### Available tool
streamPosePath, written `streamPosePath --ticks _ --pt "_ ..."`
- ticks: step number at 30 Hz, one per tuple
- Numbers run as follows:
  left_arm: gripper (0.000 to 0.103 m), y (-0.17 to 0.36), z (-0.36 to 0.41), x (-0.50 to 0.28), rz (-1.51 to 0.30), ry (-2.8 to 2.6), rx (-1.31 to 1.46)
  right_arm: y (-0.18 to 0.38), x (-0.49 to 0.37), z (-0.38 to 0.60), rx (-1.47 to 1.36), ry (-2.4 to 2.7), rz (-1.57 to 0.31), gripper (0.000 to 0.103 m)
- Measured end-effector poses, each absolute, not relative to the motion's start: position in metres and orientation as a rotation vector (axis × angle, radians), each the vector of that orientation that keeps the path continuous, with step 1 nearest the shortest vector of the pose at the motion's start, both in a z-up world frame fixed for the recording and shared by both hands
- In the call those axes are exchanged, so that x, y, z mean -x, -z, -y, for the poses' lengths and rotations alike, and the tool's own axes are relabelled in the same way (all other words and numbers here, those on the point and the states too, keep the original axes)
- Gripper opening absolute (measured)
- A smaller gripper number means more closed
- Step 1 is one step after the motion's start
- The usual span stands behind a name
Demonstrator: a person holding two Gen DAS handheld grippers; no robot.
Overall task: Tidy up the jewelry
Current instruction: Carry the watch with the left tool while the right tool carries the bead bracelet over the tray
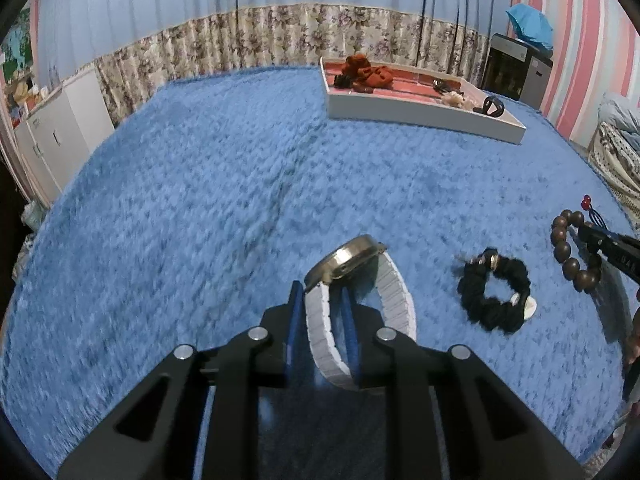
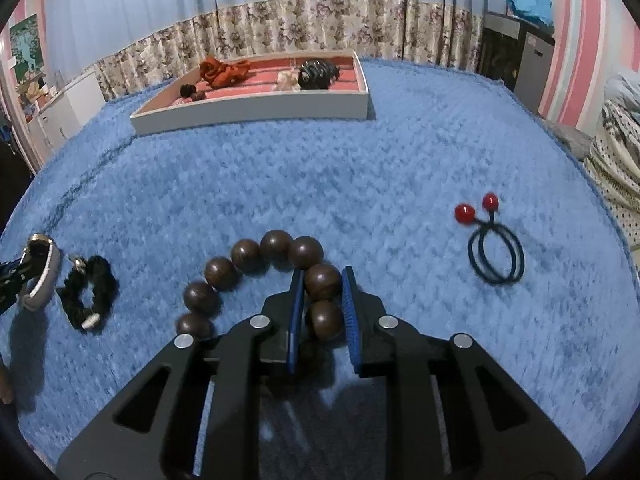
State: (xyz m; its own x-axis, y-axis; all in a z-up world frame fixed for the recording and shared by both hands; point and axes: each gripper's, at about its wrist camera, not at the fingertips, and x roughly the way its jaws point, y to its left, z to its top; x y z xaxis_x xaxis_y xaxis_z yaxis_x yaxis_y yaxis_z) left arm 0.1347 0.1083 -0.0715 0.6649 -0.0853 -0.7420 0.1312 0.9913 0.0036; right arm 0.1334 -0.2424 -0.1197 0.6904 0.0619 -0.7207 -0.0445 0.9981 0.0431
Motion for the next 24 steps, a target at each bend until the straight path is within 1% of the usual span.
streamPosePath --ticks 11,24 --pt "0.020 0.054 -0.094 -0.163 -0.809 0.174 -0.088 0.092 -0.164 0.234 0.007 -0.103 -0.737 0.019" --pt "0.020 0.018 -0.078 -0.209 -0.739 0.210 -0.063 0.064 -0.200 0.224 0.020 -0.117 -0.670 0.019"
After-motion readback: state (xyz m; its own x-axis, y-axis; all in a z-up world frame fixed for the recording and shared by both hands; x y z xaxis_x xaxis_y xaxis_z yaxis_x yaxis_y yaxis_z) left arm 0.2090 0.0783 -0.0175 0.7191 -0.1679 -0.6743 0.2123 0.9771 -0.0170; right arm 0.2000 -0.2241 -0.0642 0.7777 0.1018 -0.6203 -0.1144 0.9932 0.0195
